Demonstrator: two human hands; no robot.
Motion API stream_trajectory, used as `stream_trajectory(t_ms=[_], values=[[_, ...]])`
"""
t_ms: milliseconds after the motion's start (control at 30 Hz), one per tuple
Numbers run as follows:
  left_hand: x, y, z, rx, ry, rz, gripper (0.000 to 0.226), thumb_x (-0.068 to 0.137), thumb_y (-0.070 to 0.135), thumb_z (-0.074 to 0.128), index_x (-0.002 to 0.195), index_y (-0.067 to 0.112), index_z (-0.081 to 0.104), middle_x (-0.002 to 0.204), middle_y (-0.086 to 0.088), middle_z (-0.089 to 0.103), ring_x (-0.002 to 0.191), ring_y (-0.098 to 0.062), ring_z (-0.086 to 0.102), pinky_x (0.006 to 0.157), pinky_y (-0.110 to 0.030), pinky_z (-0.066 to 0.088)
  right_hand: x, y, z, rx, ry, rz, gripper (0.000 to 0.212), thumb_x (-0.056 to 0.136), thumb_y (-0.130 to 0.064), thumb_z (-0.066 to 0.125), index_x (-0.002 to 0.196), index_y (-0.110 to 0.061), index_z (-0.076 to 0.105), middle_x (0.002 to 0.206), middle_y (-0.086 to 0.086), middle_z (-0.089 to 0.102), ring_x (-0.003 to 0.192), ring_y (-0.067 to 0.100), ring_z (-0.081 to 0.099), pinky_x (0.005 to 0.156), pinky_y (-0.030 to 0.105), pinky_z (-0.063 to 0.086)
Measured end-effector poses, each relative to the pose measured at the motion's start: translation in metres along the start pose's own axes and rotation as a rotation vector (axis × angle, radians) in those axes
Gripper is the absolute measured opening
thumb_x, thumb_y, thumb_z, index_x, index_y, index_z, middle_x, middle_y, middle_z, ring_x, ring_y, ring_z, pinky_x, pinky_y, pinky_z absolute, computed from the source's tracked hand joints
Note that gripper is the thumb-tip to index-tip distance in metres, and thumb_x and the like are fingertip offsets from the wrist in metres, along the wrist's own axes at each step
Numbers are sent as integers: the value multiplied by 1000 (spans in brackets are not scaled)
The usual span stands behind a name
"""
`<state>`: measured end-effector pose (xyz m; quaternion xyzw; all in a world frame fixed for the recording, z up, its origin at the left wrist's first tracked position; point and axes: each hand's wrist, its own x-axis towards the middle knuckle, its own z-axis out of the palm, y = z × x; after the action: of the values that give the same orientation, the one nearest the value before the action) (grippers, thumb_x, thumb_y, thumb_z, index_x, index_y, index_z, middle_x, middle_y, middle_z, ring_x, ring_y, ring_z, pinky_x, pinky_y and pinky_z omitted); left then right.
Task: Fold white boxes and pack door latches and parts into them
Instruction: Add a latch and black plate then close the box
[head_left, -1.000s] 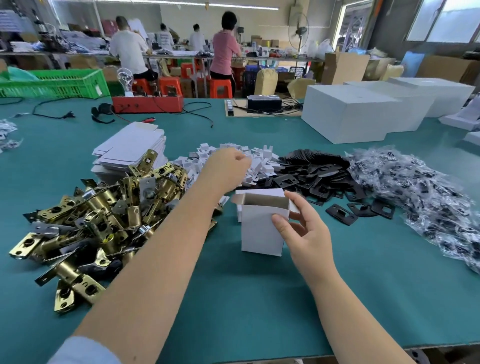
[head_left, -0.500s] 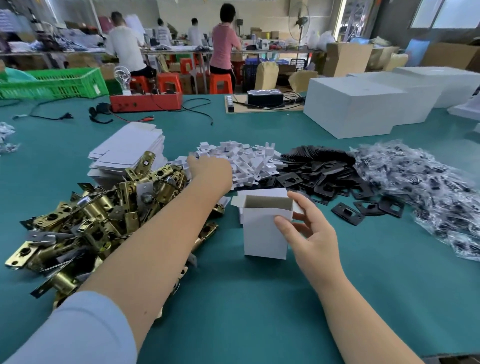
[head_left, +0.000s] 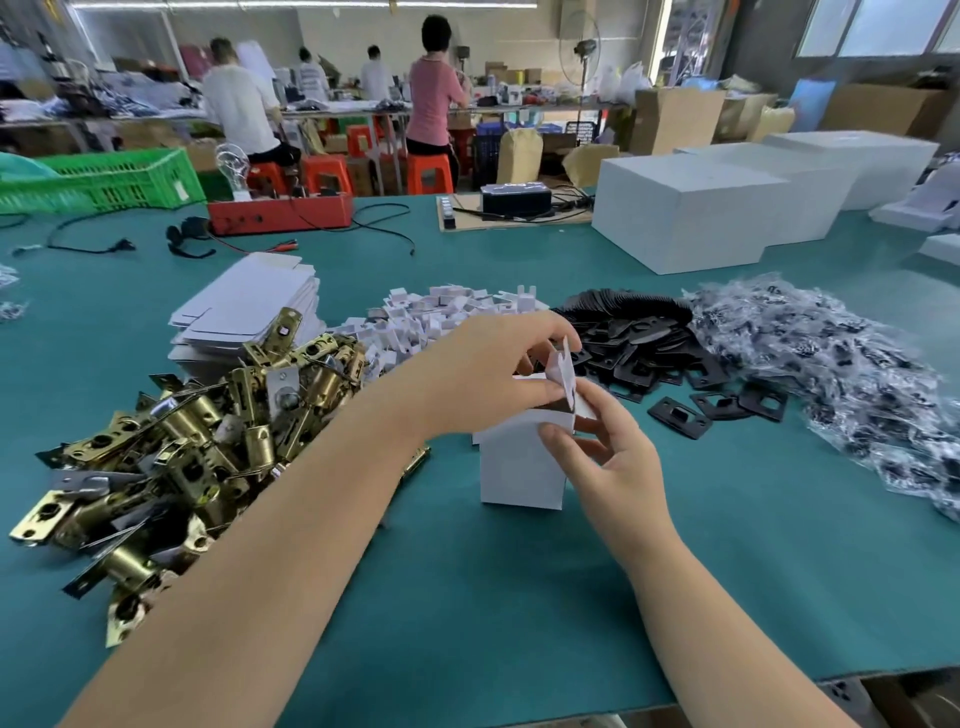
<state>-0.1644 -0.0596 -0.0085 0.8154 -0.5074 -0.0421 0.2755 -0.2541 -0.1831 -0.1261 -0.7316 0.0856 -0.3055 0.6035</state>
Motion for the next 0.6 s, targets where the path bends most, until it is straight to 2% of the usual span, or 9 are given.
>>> stream_trajectory(t_ms=[67,167,233,333,433,500,600], values=[[-1,0,2,27,8,-9,30,92,20,65,121,24,59,98,14,60,86,-2,54,76,-4,37,0,1,-1,-1,8,-13,55,84,-25,71,122,-53,42,103,-23,63,94,1,62,81,18,52],[-4,-3,-1,82,-3,-30,38,94,24,63,131,30,54,95,25,52,82,8,50,74,-1,35,-1,1,0,2,11,-13,56,84,-24,71,120,-55,42,105,-17,62,93,4,62,81,17,51],[-5,-4,0,135,8,-31,47,95,25,60,140,31,47,104,18,58,85,5,48,73,-6,35,-1,1,0,3,10,-16,54,85,-23,71,119,-55,44,108,-13,61,93,2,61,80,15,50],[-5,-6,1,223,3,-49,51,97,26,57,145,30,42,123,6,61,107,-9,53,84,-20,36,-2,-1,1,-5,8,-13,51,84,-25,71,114,-57,45,108,-15,60,89,-3,59,76,11,48],[-7,-2,2,246,-41,-36,49,98,26,56,145,30,43,119,15,61,120,-10,51,97,-27,41,-2,0,0,-3,10,1,50,84,-25,71,111,-58,46,106,-10,61,88,4,61,75,11,48],[-8,3,1,264,-59,-3,45,98,22,54,142,29,47,111,19,62,115,-10,54,96,-32,44,-2,0,-1,-6,9,10,49,84,-25,71,111,-57,47,105,-8,62,89,7,62,74,11,48],[-7,2,-1,276,-43,11,36,97,14,49,128,27,60,105,8,67,89,-12,59,78,-28,47,-1,-1,-1,-12,-2,10,46,85,-23,71,113,-52,49,108,-7,63,91,9,63,76,12,48]])
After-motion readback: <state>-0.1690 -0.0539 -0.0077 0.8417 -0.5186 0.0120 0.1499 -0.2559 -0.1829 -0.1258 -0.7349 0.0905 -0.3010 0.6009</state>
